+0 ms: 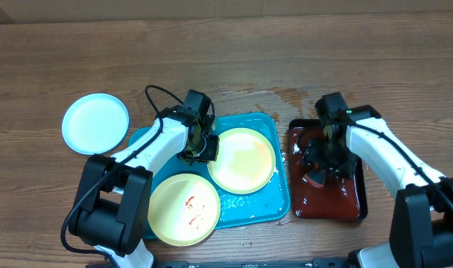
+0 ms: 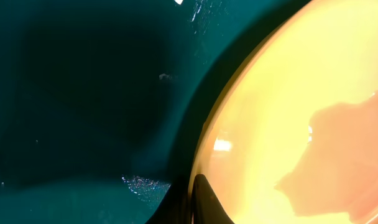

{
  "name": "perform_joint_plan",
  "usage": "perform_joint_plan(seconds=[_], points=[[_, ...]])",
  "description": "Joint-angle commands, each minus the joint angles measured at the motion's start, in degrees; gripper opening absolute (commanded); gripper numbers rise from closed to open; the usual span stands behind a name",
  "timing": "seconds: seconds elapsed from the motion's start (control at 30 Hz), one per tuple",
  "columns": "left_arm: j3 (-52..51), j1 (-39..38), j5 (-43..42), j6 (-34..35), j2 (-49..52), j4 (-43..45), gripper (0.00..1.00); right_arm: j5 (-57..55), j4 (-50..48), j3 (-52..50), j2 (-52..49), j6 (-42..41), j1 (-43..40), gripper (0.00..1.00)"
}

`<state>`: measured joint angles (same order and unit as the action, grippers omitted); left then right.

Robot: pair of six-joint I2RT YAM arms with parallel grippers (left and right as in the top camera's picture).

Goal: Clean dirty plates on tray and stack at the side
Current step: 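Return the sponge with the right gripper to the dark tray and release, then lift the yellow plate with the left gripper and raise the right arm away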

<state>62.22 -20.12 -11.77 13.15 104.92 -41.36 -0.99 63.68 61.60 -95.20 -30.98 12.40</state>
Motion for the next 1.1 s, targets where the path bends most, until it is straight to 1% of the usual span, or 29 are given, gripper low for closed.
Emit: perform_joint_plan(seconds=[0.0,0.17,0.33,0.43,0.5,0.57,0.67,0.73,0.87,0.97,1.07], points=[[-0.7,0.5,2.7,-0.7,0.7,-0.6,0.04,-1.6,3.0,9.6,1.2,1.0,-0.3,0.78],[-0.2,0.5,2.7,0.3,0.4,-0.7,0.04,-1.7,12.2,25.2,1.3,1.0,-0.3,0.79],[1.2,0.5,2.4,2.3,-1.5,-1.3,0.04,-1.9,16.4,36.8,1.3,1.0,-0.3,0.79],[2.2,0.5,1.6,2.3,-3.6,-2.0,0.04,-1.9,17.1,41.4,1.3,1.0,-0.9,0.75],[2.7,0.5,1.1,2.3,-5.2,-2.2,0.04,-1.9,17.4,43.4,1.3,1.0,-1.7,0.69],[2.8,0.5,0.0,2.3,-7.0,-2.3,0.04,-1.9,17.3,44.3,1.3,1.0,-2.9,0.67],[2.8,0.5,-1.1,2.6,-9.8,-2.8,0.04,-1.9,17.1,44.6,1.3,1.0,-5.3,0.58],[2.8,0.5,-1.5,2.9,-11.5,-3.1,0.05,-1.9,17.0,44.6,1.3,1.2,-7.3,0.54],[2.8,0.5,-1.8,3.4,-15.1,-3.9,0.04,-1.8,17.0,44.6,1.3,1.5,-11.8,0.53],[2.8,0.5,-1.8,3.6,-17.5,-4.3,0.04,0.4,16.8,44.6,1.3,3.5,-15.4,0.53],[3.0,-0.2,-1.8,3.7,-19.0,-4.3,0.04,2.4,16.6,44.6,1.3,4.5,-18.7,0.57]])
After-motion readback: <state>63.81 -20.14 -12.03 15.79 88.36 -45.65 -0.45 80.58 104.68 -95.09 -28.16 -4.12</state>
